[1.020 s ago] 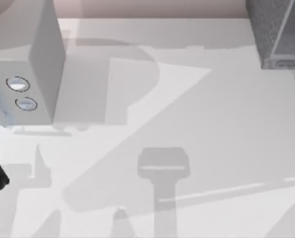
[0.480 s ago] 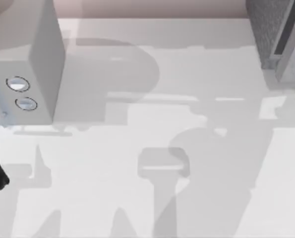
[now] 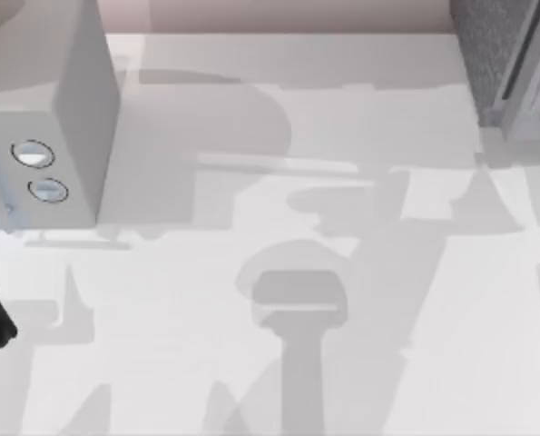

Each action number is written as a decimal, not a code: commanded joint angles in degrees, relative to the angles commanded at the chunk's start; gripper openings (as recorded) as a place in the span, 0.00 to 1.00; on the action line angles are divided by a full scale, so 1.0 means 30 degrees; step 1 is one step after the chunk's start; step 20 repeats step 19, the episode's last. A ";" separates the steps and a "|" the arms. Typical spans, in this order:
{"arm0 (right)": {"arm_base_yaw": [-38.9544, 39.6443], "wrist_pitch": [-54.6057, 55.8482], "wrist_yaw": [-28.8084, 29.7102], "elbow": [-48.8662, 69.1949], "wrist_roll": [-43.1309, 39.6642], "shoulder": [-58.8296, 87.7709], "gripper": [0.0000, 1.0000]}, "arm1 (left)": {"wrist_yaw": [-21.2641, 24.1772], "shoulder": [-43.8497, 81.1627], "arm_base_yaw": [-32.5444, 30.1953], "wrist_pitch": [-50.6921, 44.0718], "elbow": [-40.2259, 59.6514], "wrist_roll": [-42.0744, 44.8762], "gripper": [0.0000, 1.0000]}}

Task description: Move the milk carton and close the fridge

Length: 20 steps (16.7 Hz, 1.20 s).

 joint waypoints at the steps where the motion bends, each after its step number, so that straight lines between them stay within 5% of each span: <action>1: -0.0232 -0.0043 0.0067 -0.0034 -0.0080 0.0094 1.00 | 0.0000 0.0000 0.0000 0.0000 0.0000 0.0000 1.00; 20: -0.0208 -0.1806 0.0191 0.8632 -0.0030 0.6997 1.00 | 0.0000 0.0000 0.0000 0.0000 0.0000 0.0000 1.00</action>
